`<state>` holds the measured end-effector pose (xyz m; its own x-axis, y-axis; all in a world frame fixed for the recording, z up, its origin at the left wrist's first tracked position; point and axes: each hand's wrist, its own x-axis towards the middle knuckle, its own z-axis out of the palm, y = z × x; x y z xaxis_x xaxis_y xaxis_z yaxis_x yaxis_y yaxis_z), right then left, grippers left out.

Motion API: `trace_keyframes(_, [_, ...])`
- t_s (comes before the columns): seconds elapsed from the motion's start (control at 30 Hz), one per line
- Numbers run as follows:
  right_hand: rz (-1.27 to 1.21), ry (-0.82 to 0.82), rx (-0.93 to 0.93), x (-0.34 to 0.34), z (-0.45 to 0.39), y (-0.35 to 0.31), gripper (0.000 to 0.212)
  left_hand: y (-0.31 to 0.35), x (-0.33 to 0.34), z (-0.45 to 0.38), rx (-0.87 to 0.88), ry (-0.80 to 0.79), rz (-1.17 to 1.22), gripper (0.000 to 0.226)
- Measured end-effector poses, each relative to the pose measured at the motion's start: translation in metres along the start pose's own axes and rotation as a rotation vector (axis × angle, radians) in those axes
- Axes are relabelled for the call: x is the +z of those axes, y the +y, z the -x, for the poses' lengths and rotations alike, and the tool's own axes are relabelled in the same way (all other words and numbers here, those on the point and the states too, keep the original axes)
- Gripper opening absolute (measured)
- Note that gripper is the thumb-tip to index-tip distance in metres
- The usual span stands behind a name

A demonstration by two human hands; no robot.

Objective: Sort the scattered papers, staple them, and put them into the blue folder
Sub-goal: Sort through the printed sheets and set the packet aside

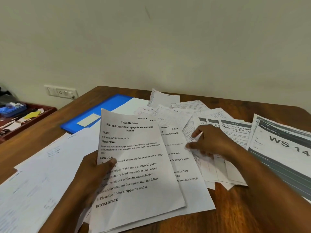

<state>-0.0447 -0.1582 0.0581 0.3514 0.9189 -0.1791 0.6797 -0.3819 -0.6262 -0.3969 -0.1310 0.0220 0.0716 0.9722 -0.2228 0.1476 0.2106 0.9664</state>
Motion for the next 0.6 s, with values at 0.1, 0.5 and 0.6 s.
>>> trace_keyframes(0.1, [-0.056,0.054,-0.091,0.014,-0.027,-0.011,0.054,-0.001,0.003,0.000,-0.006,-0.001,-0.009,0.014])
trace_keyframes(0.5, [-0.194,0.239,-0.097,0.052,-0.072,-0.015,0.052,-0.009,0.005,-0.005,-0.021,0.016,0.030,0.015])
trace_keyframes(0.6, [-0.334,0.264,-0.077,0.050,-0.068,-0.007,0.043,-0.010,0.005,-0.007,-0.024,0.019,0.056,0.016])
